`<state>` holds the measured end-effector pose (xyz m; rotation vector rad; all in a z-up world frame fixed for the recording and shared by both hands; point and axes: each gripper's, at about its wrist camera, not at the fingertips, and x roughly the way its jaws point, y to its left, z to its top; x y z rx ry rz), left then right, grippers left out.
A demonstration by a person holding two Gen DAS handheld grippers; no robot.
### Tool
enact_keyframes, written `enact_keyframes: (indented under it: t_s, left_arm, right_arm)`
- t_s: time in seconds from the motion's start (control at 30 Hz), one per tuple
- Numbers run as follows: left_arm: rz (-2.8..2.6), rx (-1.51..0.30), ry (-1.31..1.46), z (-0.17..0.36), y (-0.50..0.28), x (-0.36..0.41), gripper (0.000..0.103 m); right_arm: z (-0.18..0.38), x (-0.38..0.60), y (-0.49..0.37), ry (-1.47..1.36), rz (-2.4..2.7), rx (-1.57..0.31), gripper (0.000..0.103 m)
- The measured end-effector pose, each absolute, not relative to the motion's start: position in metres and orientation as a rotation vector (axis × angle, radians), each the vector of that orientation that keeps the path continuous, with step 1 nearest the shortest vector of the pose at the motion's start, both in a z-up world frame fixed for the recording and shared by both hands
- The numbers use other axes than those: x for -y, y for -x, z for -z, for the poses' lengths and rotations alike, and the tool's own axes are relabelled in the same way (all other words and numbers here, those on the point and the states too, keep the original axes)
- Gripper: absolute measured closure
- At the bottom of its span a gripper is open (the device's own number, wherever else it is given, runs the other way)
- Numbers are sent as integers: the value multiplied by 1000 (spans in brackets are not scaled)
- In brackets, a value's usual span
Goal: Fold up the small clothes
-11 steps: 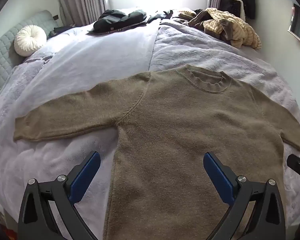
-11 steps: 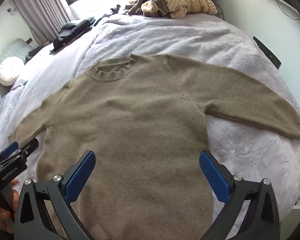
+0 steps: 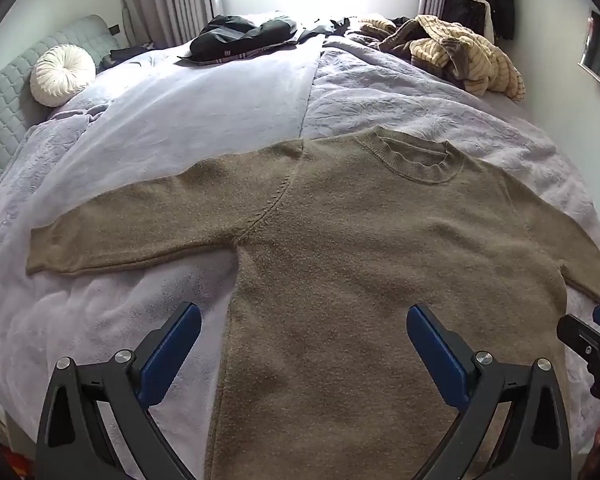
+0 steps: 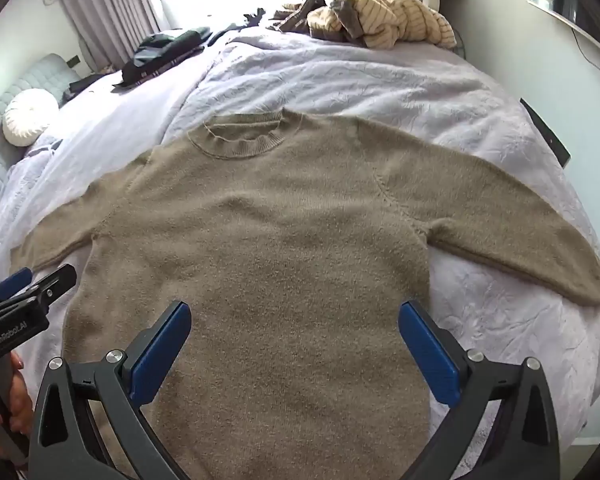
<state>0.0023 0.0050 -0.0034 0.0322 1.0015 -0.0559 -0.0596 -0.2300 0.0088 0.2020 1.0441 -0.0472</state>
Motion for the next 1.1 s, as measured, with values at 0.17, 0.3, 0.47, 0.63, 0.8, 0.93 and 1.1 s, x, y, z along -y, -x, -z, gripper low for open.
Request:
enact_keyframes:
  t_s: [0.17,0.3,0.47,0.63,0.8,0.93,1.1]
  left_arm:
    - [66,-1011,-13,3,-4,-9,0]
    - [58,-1016,-5,5,-2,-9,0]
    - [54,-1016,-15,5,-1,-8,0]
    - [76,-1001,-3,3,0,-9,0]
    - [111,-987,6,0,2,-7,0]
    - [89,-995,-28,2,3,-3,0]
    - [91,-1033,24,8,1,-8,0]
  right_arm:
    - [-8,228,55,-205,73,-1058,0]
    - [-11,228,52,-205,81,-1057,0]
    - [-13,227,50,-199,85,-1056,0]
    - [-12,226,50,-198,85,-1058,0]
    - [-11,224,48,-186,89,-1066,0]
    - [-10,224,47,-189,87,-1066,0]
    - [-11,221,47,-176,82,-1066,0]
